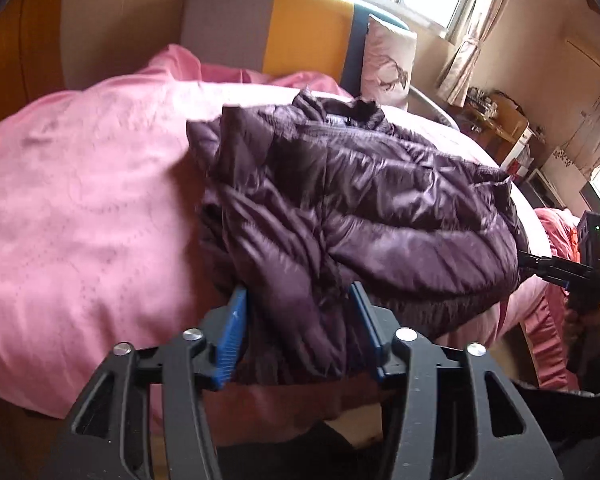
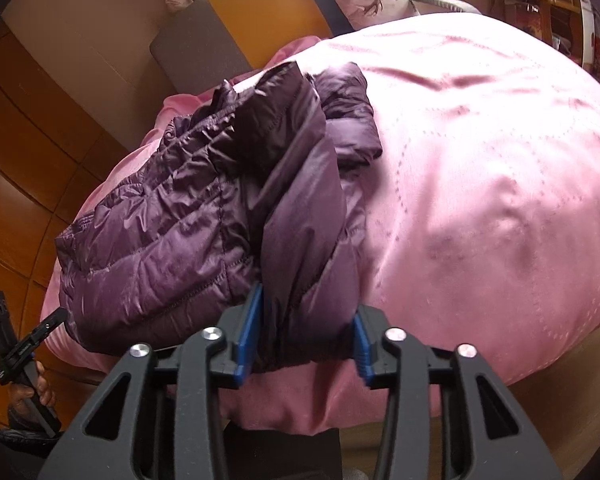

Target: Fold large clothes

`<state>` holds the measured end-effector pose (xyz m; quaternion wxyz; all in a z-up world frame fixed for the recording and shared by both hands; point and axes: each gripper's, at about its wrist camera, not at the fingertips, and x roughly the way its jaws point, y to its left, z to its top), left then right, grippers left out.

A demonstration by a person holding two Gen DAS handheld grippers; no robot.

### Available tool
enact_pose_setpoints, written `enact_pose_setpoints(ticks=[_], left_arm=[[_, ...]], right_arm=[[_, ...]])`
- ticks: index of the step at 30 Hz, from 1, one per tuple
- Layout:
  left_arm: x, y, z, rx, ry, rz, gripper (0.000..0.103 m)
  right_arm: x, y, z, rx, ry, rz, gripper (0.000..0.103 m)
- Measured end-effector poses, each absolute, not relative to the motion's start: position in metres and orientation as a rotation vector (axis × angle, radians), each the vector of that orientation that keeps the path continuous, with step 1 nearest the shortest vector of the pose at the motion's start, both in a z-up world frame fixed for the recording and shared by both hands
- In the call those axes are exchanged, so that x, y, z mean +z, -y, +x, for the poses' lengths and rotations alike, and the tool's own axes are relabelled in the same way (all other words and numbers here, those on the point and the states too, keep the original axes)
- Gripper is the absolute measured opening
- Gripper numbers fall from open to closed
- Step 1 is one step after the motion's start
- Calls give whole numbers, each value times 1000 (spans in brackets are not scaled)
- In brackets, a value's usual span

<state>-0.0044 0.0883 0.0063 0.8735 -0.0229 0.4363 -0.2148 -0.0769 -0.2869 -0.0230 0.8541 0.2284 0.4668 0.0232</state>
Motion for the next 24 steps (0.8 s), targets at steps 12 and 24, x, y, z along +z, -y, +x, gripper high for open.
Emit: enact_pose_setpoints(ticks=[12,24], left_arm=[[15,-94,-3,-328,-855,6,70],[18,-90,18,-302,-820,42,78]], right_arm=[[1,272,-73,-30,-886,318,65],[3,250,-21,4,-849,218,64]])
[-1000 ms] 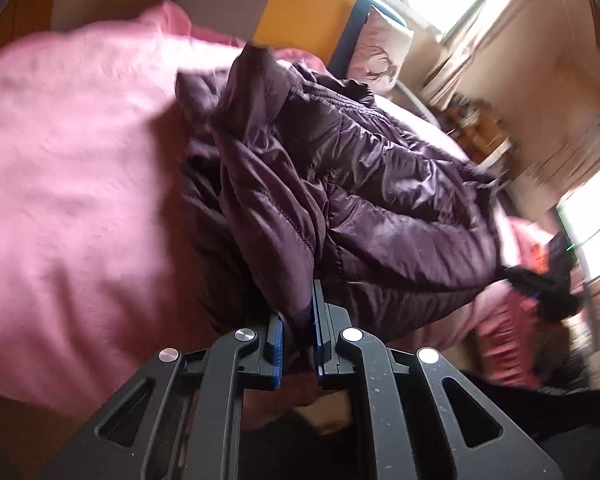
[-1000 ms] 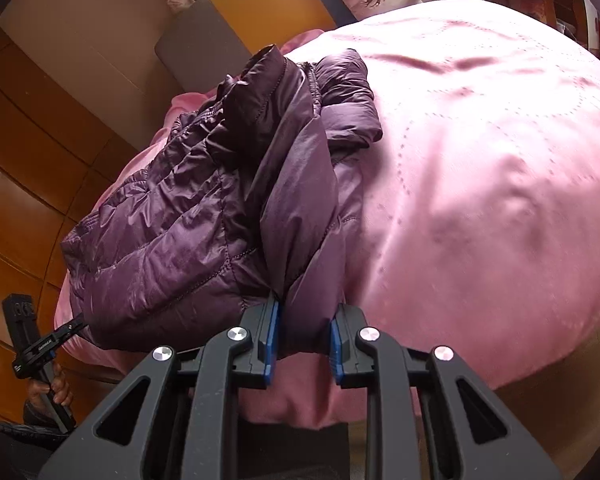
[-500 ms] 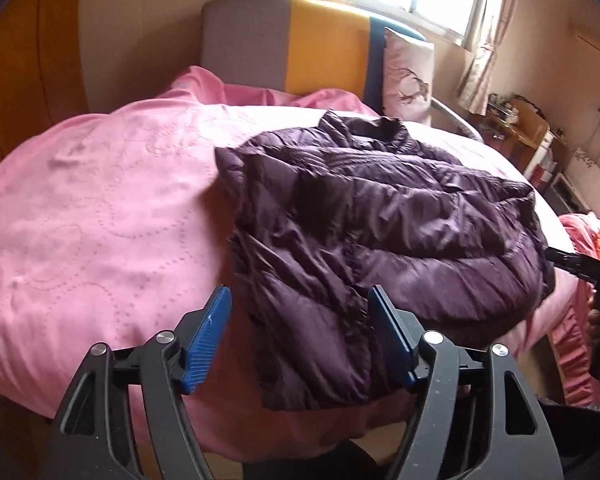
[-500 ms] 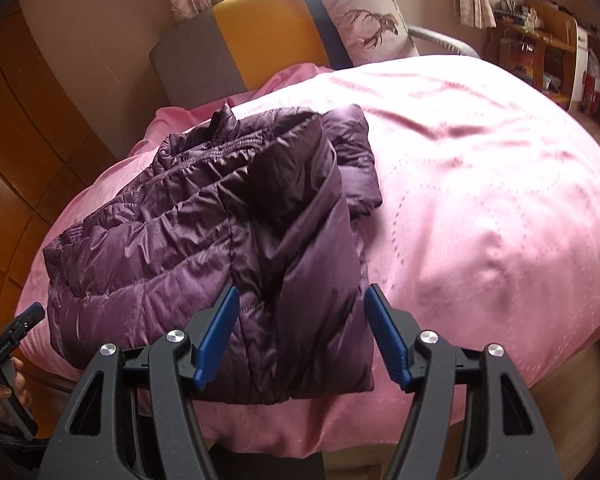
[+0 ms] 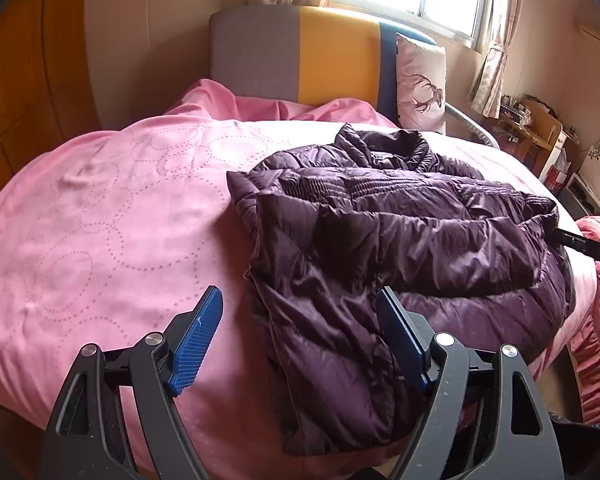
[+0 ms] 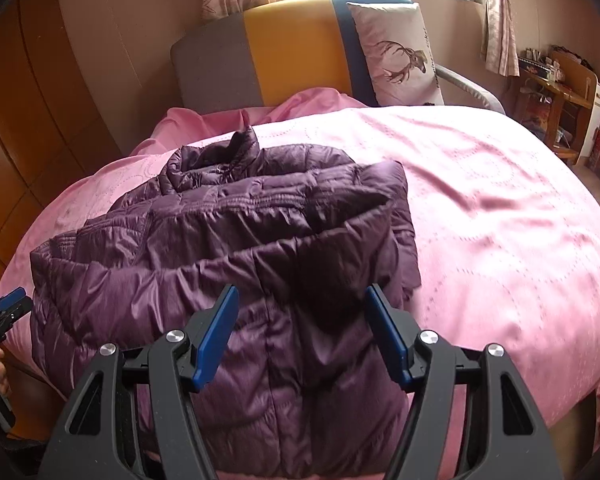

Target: Fold large clothes

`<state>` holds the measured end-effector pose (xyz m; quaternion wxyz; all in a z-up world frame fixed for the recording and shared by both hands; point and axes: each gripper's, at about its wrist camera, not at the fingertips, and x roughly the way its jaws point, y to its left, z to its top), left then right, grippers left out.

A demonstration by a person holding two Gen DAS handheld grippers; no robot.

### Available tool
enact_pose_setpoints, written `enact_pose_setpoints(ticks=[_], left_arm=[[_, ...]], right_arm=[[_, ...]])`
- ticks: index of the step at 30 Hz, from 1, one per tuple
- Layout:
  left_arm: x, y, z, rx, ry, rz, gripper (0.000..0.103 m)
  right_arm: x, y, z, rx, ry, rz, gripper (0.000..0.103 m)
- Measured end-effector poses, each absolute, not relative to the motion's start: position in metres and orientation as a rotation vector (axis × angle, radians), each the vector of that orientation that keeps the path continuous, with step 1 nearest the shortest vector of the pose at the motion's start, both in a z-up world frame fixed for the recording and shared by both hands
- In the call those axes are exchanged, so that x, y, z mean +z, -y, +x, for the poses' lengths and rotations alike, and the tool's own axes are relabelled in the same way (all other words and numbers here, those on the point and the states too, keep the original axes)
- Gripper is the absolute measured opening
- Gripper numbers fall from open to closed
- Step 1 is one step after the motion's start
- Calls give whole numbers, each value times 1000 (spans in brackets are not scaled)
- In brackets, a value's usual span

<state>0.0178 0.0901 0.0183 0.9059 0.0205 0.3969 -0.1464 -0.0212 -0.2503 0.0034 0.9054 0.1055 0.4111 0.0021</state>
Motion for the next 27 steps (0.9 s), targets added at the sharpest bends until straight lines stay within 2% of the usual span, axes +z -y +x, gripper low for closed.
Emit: enact_pose_setpoints(ticks=[15,20,22,27], left_arm=[[11,-83,49,-281,-825,86,78],[10,-83,56,-287,-832,65,78],[10,-82,58,-288,-830,64,78],[12,-79,62,-294,-822,77,78]], right_arm=[[-12,265,19,-20,-872,203,63],[-12,268,17,-22,-871,198,66],[-12,271,16,-30,-867,196,72],[-7,279,12,-53,-854,202,72]])
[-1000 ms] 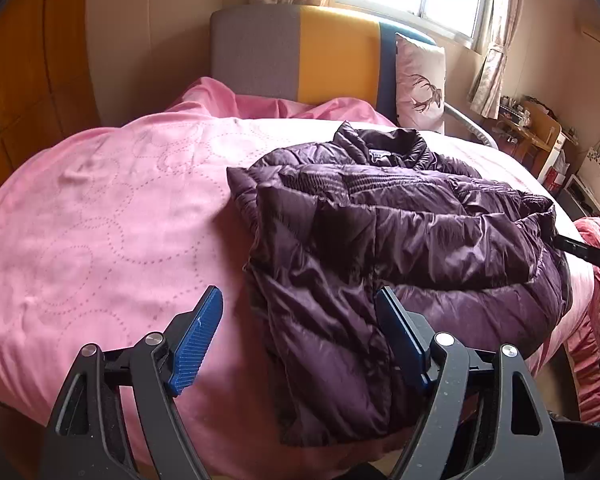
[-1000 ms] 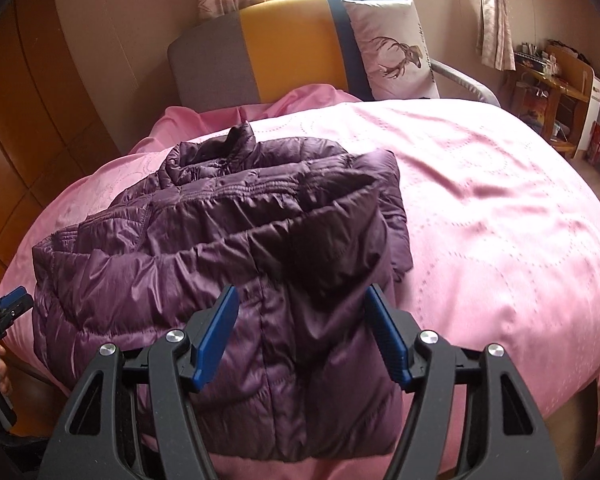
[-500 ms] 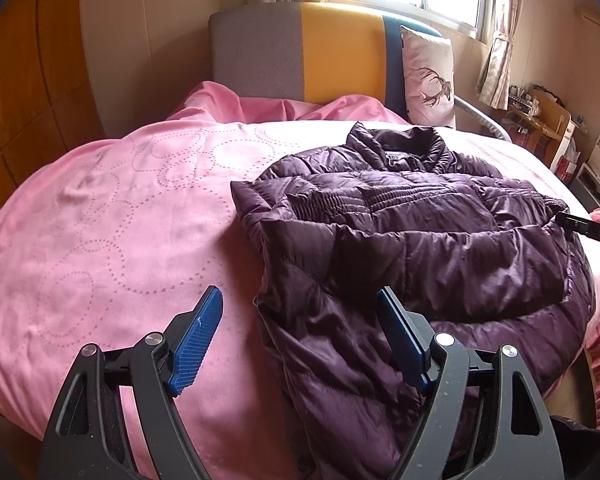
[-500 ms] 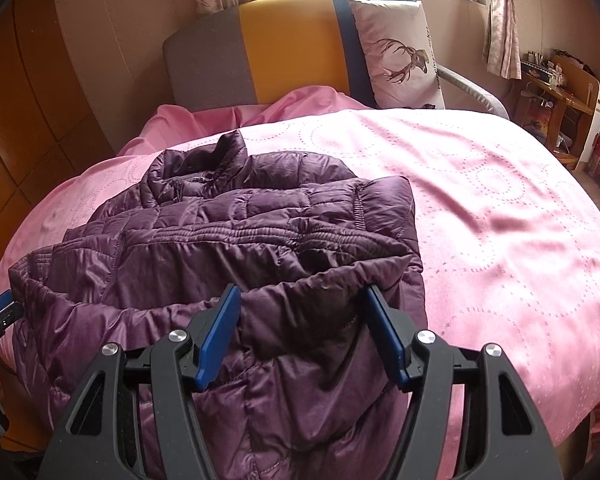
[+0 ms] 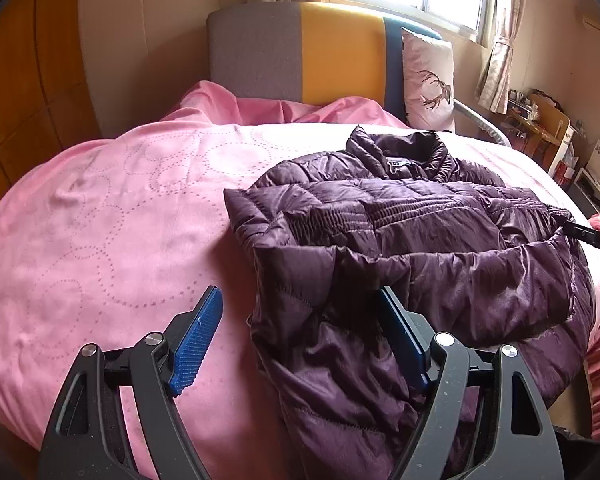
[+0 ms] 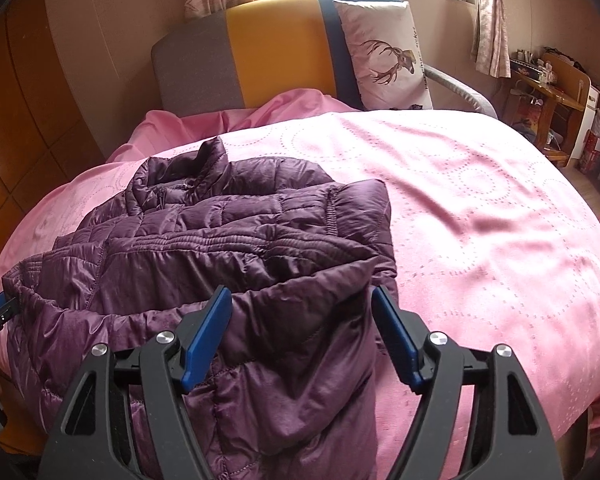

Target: Fold large clothes

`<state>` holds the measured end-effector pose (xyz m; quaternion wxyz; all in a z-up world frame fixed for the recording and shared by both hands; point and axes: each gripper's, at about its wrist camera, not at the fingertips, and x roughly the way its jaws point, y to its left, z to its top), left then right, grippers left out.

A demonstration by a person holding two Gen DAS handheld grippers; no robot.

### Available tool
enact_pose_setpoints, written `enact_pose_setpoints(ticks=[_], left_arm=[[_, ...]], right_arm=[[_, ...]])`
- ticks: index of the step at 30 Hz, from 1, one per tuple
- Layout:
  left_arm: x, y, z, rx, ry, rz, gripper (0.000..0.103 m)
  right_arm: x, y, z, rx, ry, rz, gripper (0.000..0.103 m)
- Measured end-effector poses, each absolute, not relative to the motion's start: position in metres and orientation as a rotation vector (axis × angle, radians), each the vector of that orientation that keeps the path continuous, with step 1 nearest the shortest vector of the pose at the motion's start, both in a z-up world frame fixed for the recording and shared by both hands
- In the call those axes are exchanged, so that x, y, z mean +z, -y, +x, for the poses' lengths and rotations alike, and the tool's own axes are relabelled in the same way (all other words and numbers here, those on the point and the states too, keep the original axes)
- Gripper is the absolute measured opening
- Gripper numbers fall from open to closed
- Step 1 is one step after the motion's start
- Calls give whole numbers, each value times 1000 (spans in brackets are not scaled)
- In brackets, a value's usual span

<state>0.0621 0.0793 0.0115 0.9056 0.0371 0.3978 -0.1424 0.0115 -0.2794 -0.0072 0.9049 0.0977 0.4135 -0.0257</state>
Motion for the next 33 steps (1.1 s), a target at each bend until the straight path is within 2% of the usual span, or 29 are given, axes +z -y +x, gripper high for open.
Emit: enact_pose_setpoints(ticks=[12,15,17,18,20,22,24,26,27,28,29,30,31,33], left_arm=[[15,-88,63,-490,-808,-32,77],[8,-86,68,-519,-836,-68,69],[6,-88,71,-520,-839,-94,69],[6,-89,71,-521,-840,-107,64],[6,-93,73,-526,-844,-131,55],[4,-97,75,-537,-851,-150,39],[0,-100,76,-547,-865,-166,33],[-3,-101,76,-559,-876,-186,33],[-3,-103,76,-559,-875,-195,34],[-2,-105,75,-551,-864,-205,42],[-1,-108,73,-543,-851,-212,50],[0,-112,72,-535,-835,-222,63],[1,-115,71,-531,-826,-229,67],[-1,-116,74,-545,-841,-230,67]], right_arm=[[3,284,-4,3,-853,135,67],[-5,281,1,4,-869,124,66],[-11,280,6,10,-881,132,64],[-13,280,7,13,-885,133,62],[-16,277,9,20,-893,126,53],[-18,274,9,29,-906,109,31],[-21,272,8,35,-918,98,25],[-23,270,6,34,-922,84,26],[-23,270,5,36,-920,86,36],[-22,271,3,33,-914,101,54],[-21,274,2,31,-903,118,59],[-20,276,0,26,-896,127,61],[-20,280,0,16,-893,136,61],[-24,286,3,7,-903,161,62]])
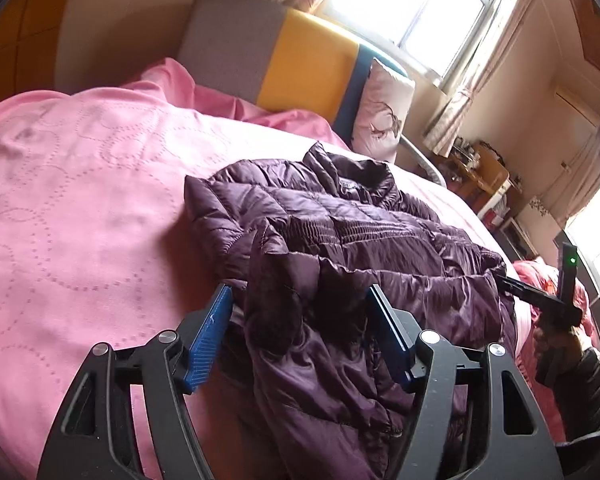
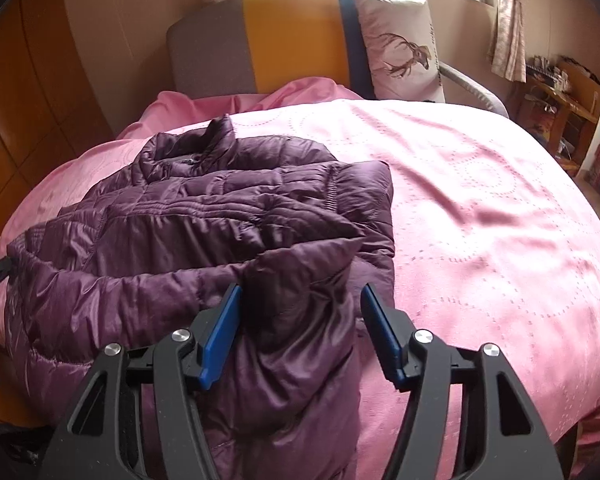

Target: Fold large clothes

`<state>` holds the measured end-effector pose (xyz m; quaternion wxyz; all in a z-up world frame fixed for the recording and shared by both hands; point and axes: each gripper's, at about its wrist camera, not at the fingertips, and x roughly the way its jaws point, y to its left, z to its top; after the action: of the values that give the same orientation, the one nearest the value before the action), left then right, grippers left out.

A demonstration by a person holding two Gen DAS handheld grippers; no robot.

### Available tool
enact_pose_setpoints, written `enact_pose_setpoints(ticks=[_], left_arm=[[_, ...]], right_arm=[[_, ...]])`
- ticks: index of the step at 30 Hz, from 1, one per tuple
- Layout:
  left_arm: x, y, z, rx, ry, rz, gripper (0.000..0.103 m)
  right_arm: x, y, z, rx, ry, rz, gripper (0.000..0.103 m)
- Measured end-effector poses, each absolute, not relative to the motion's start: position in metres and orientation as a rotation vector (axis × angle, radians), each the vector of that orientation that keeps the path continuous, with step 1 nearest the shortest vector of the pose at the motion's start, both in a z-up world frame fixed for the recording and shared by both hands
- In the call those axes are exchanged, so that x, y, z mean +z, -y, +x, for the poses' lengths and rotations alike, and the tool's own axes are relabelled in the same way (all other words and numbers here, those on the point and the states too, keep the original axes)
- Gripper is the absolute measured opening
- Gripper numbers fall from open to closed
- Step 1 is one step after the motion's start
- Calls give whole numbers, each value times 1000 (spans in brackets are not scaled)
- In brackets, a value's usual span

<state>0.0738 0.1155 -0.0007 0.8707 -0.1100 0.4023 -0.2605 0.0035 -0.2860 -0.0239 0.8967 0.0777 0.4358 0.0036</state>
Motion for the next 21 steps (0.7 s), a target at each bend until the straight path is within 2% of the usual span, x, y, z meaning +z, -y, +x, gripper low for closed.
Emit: enact_pose_setpoints(ticks=[3,4,6,7,8,13,21], left_arm=[[-8,-110,79,-548,-871,-220,64],[-12,-107,80,-557,-888,-216,49],[-12,-100,77,-557,-891,-181,25],[-10,-99,74,-554,-876,-164,15],[-6,-99,71,-556,-864,-155,12],[18,-111,55,-558,-792,-157,4],[66,-122,51,-545,-657,-168,2]], right_arm=[[-31,287,10,22,-924,186,60],[-33,286,12,25,-932,185,47],[-33,281,12,44,-945,177,30],[-28,276,10,39,-940,146,24],[-25,272,8,44,-935,124,16],[6,263,-7,49,-880,91,10],[68,259,-23,90,-742,123,9]])
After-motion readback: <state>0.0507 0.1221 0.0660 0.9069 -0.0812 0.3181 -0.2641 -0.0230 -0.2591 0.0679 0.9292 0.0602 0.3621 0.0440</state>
